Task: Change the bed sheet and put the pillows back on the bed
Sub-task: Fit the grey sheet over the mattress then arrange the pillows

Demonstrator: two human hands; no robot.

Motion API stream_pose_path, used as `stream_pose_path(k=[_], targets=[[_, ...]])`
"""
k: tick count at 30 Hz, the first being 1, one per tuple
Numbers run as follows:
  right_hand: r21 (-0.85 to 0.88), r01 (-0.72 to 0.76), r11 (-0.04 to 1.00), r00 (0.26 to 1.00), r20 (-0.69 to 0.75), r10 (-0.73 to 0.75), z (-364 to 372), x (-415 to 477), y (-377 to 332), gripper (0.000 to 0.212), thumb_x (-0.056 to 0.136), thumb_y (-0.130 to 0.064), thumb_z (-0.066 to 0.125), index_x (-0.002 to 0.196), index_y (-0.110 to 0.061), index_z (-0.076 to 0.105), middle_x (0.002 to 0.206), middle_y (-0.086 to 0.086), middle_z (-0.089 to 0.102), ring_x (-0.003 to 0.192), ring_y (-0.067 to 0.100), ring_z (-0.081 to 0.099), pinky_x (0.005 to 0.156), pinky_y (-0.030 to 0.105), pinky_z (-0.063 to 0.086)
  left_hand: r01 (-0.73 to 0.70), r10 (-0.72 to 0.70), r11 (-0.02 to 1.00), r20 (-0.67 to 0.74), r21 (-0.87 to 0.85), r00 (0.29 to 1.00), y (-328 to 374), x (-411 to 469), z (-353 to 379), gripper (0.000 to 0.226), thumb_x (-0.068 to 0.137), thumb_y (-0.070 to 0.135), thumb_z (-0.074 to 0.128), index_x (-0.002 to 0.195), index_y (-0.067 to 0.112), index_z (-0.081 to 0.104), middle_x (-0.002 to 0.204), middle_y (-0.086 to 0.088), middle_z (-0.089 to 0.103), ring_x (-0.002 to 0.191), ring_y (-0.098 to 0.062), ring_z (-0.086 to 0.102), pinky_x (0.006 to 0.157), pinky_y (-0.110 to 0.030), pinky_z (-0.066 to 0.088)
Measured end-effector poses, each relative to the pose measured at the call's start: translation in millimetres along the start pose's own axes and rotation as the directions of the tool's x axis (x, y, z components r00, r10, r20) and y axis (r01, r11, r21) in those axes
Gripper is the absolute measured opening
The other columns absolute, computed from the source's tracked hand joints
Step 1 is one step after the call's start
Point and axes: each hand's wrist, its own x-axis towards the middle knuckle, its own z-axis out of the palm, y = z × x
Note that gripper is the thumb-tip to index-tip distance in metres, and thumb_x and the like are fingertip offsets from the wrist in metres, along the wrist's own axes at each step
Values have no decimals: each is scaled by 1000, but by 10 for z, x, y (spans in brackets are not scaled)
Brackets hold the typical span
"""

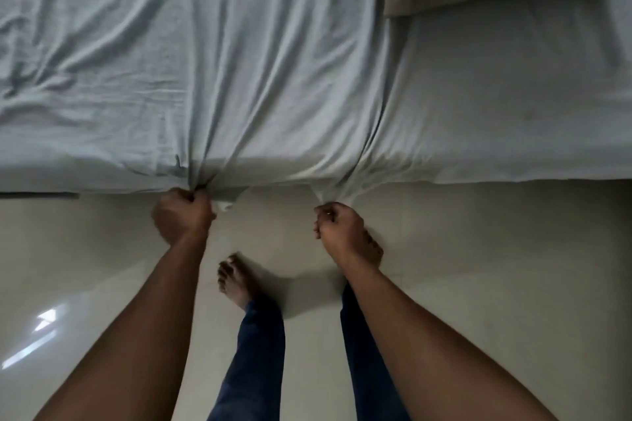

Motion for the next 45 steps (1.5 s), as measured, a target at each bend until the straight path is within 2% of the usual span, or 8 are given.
stream_pose_path(k=[7,11,18,23,28,32,40,45], targets=[[10,-36,999,999,4,36,334,-202,-14,16,94,-13,59,91,-16,74,69,3,73,58,14,67,64,32,56,186,-186,982,17,22,982,-294,549,-246,44,85,40,69,59,5,61,48,-8,64,45,-16,67,58,-37,59],[-123,-15,992,1000,-20,13,280,-149,-85,16,96,-25,59,92,-21,74,76,-2,76,73,12,71,73,24,53,264,-249,963,179,-62,952,-328,825,-129,38,86,43,69,75,7,62,73,-15,73,44,-19,68,51,-36,58],[-102,103,989,987,-115,-114,679,-147,-331,16,90,-21,62,79,-18,73,64,-1,71,59,15,67,66,35,57,188,-54,955,490,-229,870,-17,641,-618,9,96,5,60,103,1,65,97,-23,70,65,-28,68,60,-34,55],[-159,301,940,934,-151,-324,1367,-369,-901,20,88,-30,67,74,-16,72,65,-3,68,64,13,65,64,29,52,371,-177,742,370,-558,912,-263,1134,-1366,38,101,43,49,100,10,67,96,-11,73,84,-28,71,66,-37,57],[-109,358,927,926,-87,-368,1910,-502,-1258,22,85,-38,63,77,-20,73,67,-5,71,64,13,69,66,36,59,147,-71,852,167,-503,983,-409,1334,-1506,34,105,30,52,83,7,63,70,-7,65,49,-14,65,47,-26,55],[-168,366,915,925,-42,-378,2123,-665,-1302,17,92,-30,65,81,-20,74,70,-5,71,66,10,69,68,35,60,206,-255,920,-111,-332,960,-1357,2120,-1726,50,82,54,47,77,9,69,67,-11,71,59,-30,71,62,-46,63],[-235,388,891,914,-27,-405,2362,-803,-1437,16,93,-26,68,79,-17,72,71,-7,66,69,10,63,68,28,52,286,-179,874,286,-393,941,-982,2029,-2404,12,98,19,62,97,10,69,88,-11,72,73,-26,70,66,-37,58],[-261,344,902,938,63,-339,2756,-828,-1539,10,90,-23,69,81,-19,72,74,-5,68,72,13,66,72,34,58,71,-79,995,-121,-68,989,-1059,2554,-2834,48,81,25,74,125,20,57,117,-9,70,93,-30,68,83,-44,59]])
